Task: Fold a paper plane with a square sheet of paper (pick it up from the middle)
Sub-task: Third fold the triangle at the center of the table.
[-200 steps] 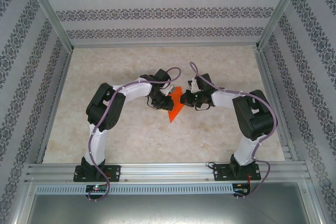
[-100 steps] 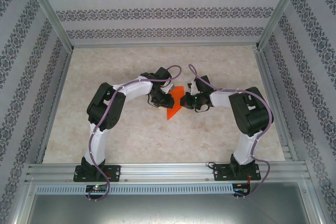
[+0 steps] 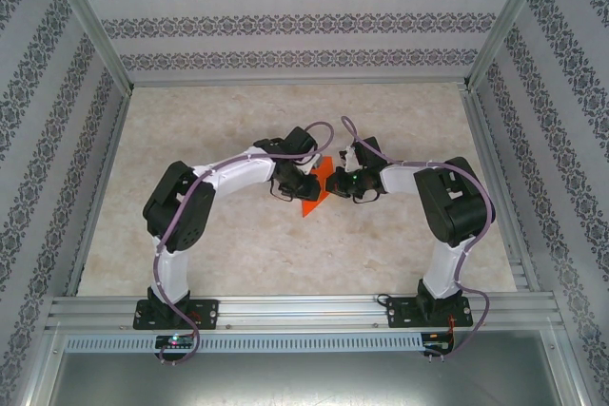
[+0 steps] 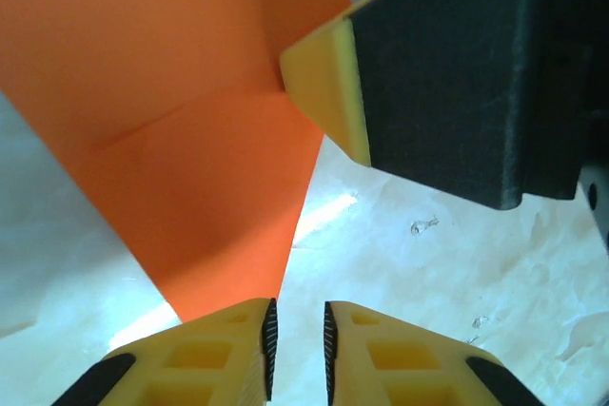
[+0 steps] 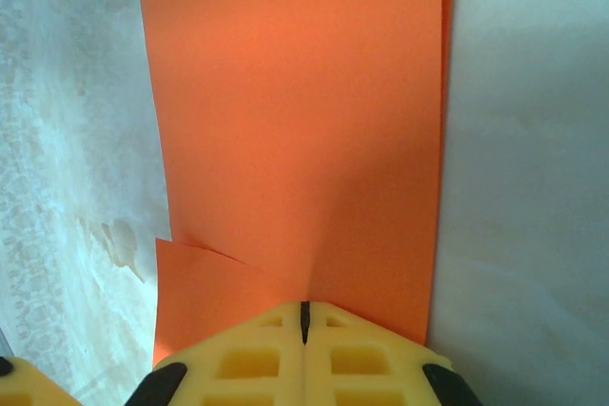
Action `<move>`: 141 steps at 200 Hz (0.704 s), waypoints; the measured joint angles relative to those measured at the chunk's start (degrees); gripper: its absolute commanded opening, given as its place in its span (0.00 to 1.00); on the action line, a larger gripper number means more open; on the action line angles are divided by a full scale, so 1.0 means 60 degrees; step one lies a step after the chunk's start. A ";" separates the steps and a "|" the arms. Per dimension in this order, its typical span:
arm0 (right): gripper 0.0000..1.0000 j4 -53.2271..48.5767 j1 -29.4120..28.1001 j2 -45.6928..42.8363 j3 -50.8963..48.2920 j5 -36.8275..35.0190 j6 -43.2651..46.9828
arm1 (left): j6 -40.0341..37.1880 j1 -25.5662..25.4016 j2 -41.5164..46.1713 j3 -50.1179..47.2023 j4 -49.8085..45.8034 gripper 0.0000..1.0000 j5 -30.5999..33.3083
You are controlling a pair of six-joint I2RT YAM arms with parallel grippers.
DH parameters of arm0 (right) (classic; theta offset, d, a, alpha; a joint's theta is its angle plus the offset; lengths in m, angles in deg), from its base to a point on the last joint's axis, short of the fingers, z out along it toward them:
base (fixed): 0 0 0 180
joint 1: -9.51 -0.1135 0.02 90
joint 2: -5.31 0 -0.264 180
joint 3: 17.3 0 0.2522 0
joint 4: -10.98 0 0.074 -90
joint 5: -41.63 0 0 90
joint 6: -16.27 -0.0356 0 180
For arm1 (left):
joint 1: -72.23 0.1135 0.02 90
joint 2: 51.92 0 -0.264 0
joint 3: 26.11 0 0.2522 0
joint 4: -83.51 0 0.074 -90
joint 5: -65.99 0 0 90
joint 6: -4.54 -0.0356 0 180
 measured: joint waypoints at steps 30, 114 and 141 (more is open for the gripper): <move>0.02 -0.0004 0.0000 0.0000 0.0000 -0.0004 0.0029 | 0.0124 -0.0036 -0.0117 -0.0291 0.0186 0.22 -0.0069; 0.02 -0.0069 0.0080 0.0000 0.0000 0.0036 0.0175 | 0.0164 -0.0036 -0.0259 -0.1002 0.0743 0.22 -0.0393; 0.02 -0.0153 0.0109 0.0000 0.0000 0.0109 0.0255 | 0.0197 -0.0040 -0.0113 -0.1308 0.1060 0.21 -0.0535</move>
